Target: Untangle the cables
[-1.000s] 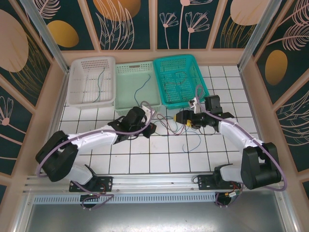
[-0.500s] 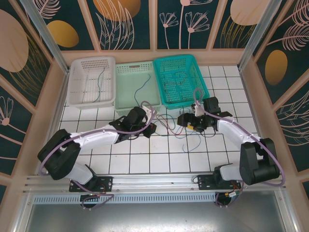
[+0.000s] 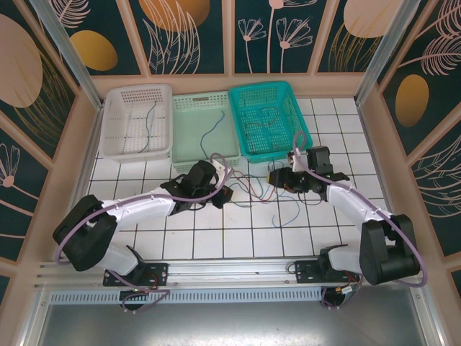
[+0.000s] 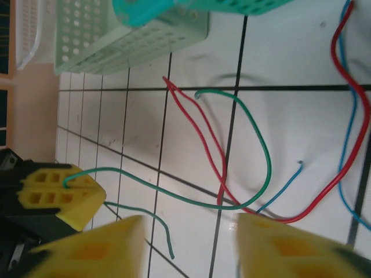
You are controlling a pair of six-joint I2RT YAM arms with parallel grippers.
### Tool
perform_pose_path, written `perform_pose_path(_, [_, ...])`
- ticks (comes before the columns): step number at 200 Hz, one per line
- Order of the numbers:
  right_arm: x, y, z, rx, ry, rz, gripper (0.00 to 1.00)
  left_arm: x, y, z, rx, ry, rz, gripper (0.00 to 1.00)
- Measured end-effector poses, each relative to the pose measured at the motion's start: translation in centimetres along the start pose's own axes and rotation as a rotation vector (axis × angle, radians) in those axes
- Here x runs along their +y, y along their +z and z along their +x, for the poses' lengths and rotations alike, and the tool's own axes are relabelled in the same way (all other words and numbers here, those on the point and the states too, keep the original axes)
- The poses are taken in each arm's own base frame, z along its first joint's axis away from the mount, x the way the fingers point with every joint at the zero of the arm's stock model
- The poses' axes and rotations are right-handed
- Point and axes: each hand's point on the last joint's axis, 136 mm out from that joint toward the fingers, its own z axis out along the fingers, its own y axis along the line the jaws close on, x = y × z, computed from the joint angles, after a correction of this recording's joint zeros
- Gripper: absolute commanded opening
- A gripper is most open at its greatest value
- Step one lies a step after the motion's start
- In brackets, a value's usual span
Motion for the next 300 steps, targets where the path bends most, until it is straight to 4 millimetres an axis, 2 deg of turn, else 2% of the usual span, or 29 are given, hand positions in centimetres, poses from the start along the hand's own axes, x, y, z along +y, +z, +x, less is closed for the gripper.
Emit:
perform_pose_path(68, [-0.8,0.5,0.4,0.027,0.046,0.003,0.0,-0.1,0.2,0.6,0.02,-0.009,0.016,0.03])
perform_pose_path(80, [-0.8,0.6,0.4,0.028,0.047,0.004,0.03,-0.1,0.3,0.6,0.022,-0.009,0.015,0.16])
perform_pose_path(92, [-0.8,0.6,0.4,0.028,0.047,0.004,0.05,-0.1,0.3,0.6,0.021,-0.012,0.016,0.17])
perform_pose_path(118, [-0.8,0.6,0.4,0.027,0.047,0.004,0.06,0.0,0.6,0.7,0.035,-0.013,0.008,0.28])
perform_pose_path(129, [-0.8,0.6,0.4,0.027,0.047,0.004,0.05,0.3,1.0,0.9,0.054,-0.012,-0.002,0.39])
perform_pose_path(134, [-0.8,0.6,0.4,0.027,0.047,0.004,0.05,0.4,1.2,1.0,0.066,-0.008,-0.008,0.56])
perform_pose_path(144, [-0.8,0.6,0.4,0.027,0.047,0.004,0.04,0.9,1.7,1.4,0.092,-0.019,-0.029,0.72])
perform_pose_path(148, [-0.8,0.6,0.4,0.027,0.047,0.005,0.04,1.1,1.9,1.7,0.105,-0.02,-0.04,0.82])
perform_pose_path(151, [-0.8,0.6,0.4,0.027,0.047,0.005,0.04,1.3,2.0,1.8,0.113,-0.022,-0.047,0.94])
perform_pose_path(155, [-0.8,0.6,0.3,0.027,0.046,0.005,0.03,1.5,2.1,2.1,0.123,-0.025,-0.057,0.98])
perform_pose_path(180, [-0.9,0.5,0.2,0.02,0.044,0.015,0.04,3.0,2.0,3.3,0.165,-0.026,-0.146,0.99])
perform_pose_path(199, [-0.8,0.2,0.3,0.015,0.041,0.021,0.04,4.0,1.3,3.2,0.159,-0.016,-0.224,0.98])
perform_pose_path(218, [-0.6,-0.1,0.2,0.005,0.036,0.03,0.03,5.1,-0.4,1.8,0.104,-0.008,-0.335,0.98])
perform_pose_path(240, [-0.2,-0.6,-0.1,-0.012,0.021,0.039,0.03,5.3,-3.5,-1.6,-0.028,0.022,-0.436,0.99])
perform_pose_path(252, [0.2,-0.7,-0.4,-0.021,0.008,0.044,0.02,3.8,-5.1,-3.6,-0.111,0.057,-0.417,0.99])
perform_pose_path(268, [1.0,-1.0,-0.8,-0.036,-0.016,0.041,0.02,1.0,-6.0,-5.8,-0.2,0.108,-0.327,0.99])
perform_pose_path(285, [2.3,-1.3,-1.4,-0.056,-0.051,0.037,0.02,-2.0,-5.5,-6.9,-0.232,0.177,-0.218,0.99])
perform_pose_path(300, [3.8,-1.8,-2.0,-0.076,-0.082,0.028,0.02,-4.6,-4.0,-6.7,-0.218,0.239,-0.115,0.98])
